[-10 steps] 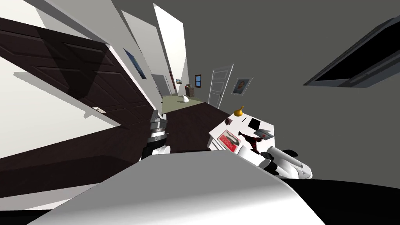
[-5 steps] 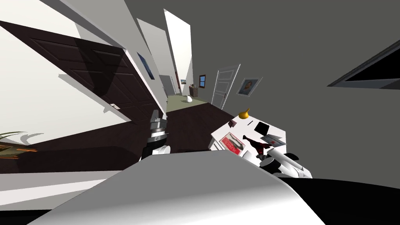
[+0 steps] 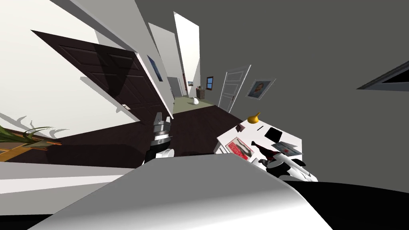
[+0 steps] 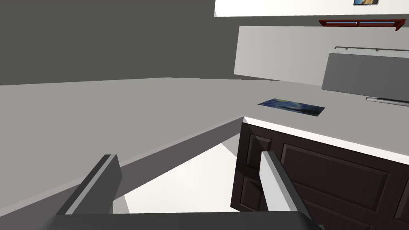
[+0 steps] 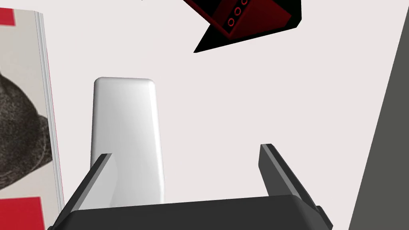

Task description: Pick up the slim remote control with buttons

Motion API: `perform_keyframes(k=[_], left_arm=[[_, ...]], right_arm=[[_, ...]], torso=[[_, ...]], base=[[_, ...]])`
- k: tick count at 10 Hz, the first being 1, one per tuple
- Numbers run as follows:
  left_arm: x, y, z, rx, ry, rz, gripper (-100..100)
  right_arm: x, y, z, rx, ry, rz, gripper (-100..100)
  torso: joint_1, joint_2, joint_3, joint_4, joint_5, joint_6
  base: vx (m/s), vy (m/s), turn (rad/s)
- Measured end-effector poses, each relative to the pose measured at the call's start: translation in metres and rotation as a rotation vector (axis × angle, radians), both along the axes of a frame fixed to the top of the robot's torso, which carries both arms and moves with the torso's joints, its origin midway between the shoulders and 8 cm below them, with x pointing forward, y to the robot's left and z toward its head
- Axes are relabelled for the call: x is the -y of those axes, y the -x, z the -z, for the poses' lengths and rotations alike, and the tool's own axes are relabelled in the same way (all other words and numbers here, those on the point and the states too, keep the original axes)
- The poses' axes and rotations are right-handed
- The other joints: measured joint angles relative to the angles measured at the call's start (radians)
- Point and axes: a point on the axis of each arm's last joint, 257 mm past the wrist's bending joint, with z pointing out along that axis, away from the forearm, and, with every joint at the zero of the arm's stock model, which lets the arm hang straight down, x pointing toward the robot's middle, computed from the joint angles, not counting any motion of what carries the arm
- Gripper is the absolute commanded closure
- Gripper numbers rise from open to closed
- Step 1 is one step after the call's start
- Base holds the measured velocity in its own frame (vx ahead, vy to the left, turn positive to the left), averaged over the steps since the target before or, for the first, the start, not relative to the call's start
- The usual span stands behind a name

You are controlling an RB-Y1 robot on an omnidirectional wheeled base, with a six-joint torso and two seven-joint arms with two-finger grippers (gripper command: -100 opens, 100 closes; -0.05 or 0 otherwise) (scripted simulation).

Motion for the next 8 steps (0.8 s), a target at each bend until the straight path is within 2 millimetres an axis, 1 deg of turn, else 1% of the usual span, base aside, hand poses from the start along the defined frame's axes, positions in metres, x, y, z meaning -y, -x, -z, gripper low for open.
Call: perform_keyframes(k=[2,3,5,8], left_arm=[[0.0,0.0,0.0,0.0,0.0,0.0,0],[0.0,0.0,0.0,0.0,0.0,0.0,0],[0.0,0.0,0.0,0.0,0.0,0.0,0],[0.0,0.0,0.0,0.0,0.0,0.0,0]], right_arm=[[-0.02,0.0,0.009,0.015,-0.078,0.06,-100],[-0.033,0.001,0.011,0.021,-0.118,0.092,-100],[-0.034,0.0,0.011,0.028,-0.132,0.112,-100],[-0.05,0.004,0.022,0.023,-0.176,0.125,-100]], torso=[[0.0,0.0,0.0,0.0,0.0,0.0],[0.0,0.0,0.0,0.0,0.0,0.0],[0.0,0.0,0.0,0.0,0.0,0.0],[0.001,0.0,0.0,0.0,0.0,0.0]], base=[[0.003,-0.02,0.146],[-0.001,-0.016,0.029],[0.0,-0.003,-0.009],[-0.007,-0.009,0.047]])
